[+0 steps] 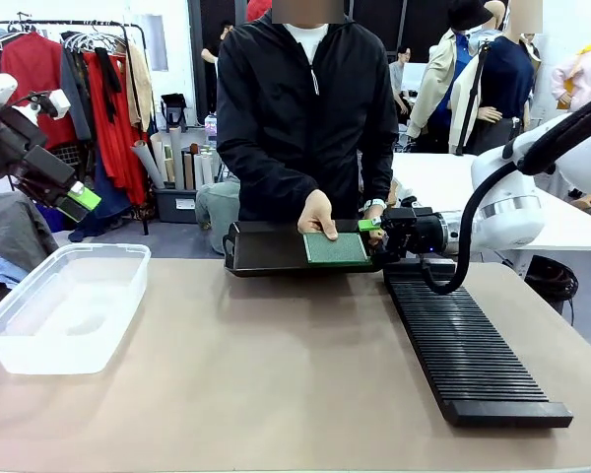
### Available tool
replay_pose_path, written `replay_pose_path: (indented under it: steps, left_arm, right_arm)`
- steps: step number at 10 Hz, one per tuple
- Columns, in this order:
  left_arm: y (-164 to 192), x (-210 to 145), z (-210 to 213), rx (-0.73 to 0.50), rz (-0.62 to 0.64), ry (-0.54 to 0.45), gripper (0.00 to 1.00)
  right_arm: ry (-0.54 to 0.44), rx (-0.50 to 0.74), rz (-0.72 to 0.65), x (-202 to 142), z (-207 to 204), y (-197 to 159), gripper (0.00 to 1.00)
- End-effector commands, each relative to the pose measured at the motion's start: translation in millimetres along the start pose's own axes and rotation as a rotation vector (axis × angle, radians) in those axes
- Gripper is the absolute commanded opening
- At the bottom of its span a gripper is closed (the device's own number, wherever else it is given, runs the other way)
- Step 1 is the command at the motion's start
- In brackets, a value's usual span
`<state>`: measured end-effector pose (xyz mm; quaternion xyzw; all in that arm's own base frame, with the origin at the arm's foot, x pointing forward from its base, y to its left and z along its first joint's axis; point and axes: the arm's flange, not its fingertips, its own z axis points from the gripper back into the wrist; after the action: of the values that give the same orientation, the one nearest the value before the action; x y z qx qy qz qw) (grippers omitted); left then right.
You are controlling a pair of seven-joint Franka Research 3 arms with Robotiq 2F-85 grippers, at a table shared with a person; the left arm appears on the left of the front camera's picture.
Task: Sort PCBs into racks and boxes based on the side picked up.
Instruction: Pick up the Blank PCB handed by the Human.
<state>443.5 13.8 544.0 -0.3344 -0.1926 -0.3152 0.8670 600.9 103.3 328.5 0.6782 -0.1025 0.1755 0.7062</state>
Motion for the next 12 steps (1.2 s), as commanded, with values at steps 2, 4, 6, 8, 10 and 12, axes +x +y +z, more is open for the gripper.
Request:
replay_pose_path:
  steps: [2,4,6,8,10,12]
  left_arm:
    - [-0.7,0.1,1.1,-0.004,-0.004,-0.003,1.0]
    - [-0.7,0.1,1.1,-0.004,-0.004,-0.003,1.0]
    - [-0.7,0.1,1.1,-0.004,-0.004,-0.003,1.0]
    - [-0.7,0.1,1.1,-0.004,-0.004,-0.003,1.0]
    - [-0.7,0.1,1.1,-0.004,-0.004,-0.003,1.0]
    - [-0.7,0.1,1.1,-0.004,-0.004,-0.003,1.0]
  right_arm:
    - [-0.003,0.019,0.021,16.3,-6.4,-4.9,1.0]
    - [-0.005,0.016,0.028,18.6,-5.2,-7.4,0.91]
    - [-0.012,0.02,0.033,16.7,-5.9,-8.8,0.71]
    - [-0.018,0.021,0.036,15.1,-7.2,-8.6,0.44]
    - [-0.034,0.017,0.041,12.7,-6.3,-8.7,0.18]
    - [-0.045,0.012,0.048,12.6,-4.0,-9.0,0.0]
